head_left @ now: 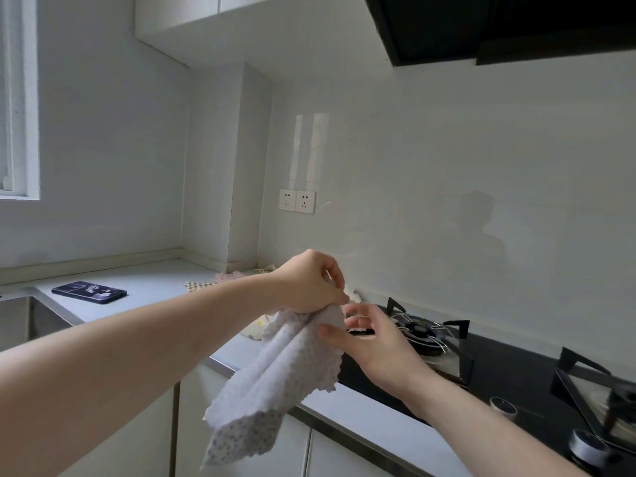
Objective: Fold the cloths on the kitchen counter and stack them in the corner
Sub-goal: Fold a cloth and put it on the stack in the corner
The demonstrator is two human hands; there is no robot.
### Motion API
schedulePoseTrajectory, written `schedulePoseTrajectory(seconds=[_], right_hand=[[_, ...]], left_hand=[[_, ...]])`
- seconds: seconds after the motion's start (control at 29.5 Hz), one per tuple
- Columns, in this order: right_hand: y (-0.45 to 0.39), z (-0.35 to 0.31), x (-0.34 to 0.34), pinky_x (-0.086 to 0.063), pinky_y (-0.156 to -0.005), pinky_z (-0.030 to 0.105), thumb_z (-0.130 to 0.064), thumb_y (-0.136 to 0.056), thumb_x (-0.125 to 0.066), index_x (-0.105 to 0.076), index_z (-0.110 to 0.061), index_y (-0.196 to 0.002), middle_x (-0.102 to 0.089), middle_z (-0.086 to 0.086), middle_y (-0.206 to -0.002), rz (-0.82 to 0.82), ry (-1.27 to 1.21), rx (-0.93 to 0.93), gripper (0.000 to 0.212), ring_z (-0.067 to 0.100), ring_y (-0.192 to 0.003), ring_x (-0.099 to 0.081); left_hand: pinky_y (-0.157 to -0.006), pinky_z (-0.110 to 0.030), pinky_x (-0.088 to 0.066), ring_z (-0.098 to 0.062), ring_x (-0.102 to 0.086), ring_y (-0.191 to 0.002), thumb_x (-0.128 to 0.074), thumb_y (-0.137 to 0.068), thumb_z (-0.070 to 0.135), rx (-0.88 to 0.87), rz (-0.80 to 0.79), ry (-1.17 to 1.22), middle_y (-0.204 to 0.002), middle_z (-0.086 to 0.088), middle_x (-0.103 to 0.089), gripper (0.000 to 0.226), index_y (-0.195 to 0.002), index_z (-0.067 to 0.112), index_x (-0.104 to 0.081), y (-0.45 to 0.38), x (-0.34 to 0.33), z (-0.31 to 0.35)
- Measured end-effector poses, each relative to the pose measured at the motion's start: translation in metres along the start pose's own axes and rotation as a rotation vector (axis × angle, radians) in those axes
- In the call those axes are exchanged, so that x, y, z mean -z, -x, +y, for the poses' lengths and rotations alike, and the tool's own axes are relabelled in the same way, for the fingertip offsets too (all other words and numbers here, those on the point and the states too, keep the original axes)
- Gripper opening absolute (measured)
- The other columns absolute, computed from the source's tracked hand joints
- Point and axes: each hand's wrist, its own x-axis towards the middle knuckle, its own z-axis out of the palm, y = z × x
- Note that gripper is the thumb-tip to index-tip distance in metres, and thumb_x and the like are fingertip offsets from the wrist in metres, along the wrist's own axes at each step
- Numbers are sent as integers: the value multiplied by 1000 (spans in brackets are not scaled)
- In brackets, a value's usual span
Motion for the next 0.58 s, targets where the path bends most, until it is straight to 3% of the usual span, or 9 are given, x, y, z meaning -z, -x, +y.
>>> schedulePoseTrajectory(seconds=[0.17,0.31,0.41,0.51,0.58], right_hand=[[-11,6,4,-53,-83,30,-46,-75,-86,-69,-31,-109,-75,-7,-100,-5,27,-52,40,11,-95,-71],[-16,12,18,-48,-71,20,-31,-85,-82,-77,-21,-97,-77,-8,-91,-9,16,-62,16,5,-80,-70],[-19,18,31,-44,-58,13,-36,-83,-84,-77,-16,-89,-73,-9,-76,29,22,-49,22,2,-65,-62],[-25,27,45,-48,-67,20,-45,-82,-82,-77,-16,-89,-75,-5,-81,60,72,-50,30,6,-71,-64],[-30,32,54,-47,-68,22,-43,-84,-80,-77,-16,-88,-74,-3,-80,93,76,-41,28,6,-69,-62]], left_hand=[[-39,-17,-36,-12,-46,-43,-85,-77,26,52,-49,71,-75,6,-64,20,-90,21,-71,0,1,0],[-40,-16,-38,-3,-48,-40,-86,-77,31,32,-88,42,-83,11,-67,25,-96,26,-72,3,6,-7],[-38,-14,-39,-2,-55,-53,-86,-77,28,-1,-110,-125,-90,12,-64,25,-97,29,-71,5,10,-16],[-53,-16,-44,-1,-58,-67,-84,-79,27,-22,-163,-244,-90,16,-65,20,-89,36,-69,2,9,-27],[-55,-13,-43,4,-57,-66,-80,-82,26,-32,-179,-269,-89,17,-67,17,-88,38,-69,-1,8,-33]])
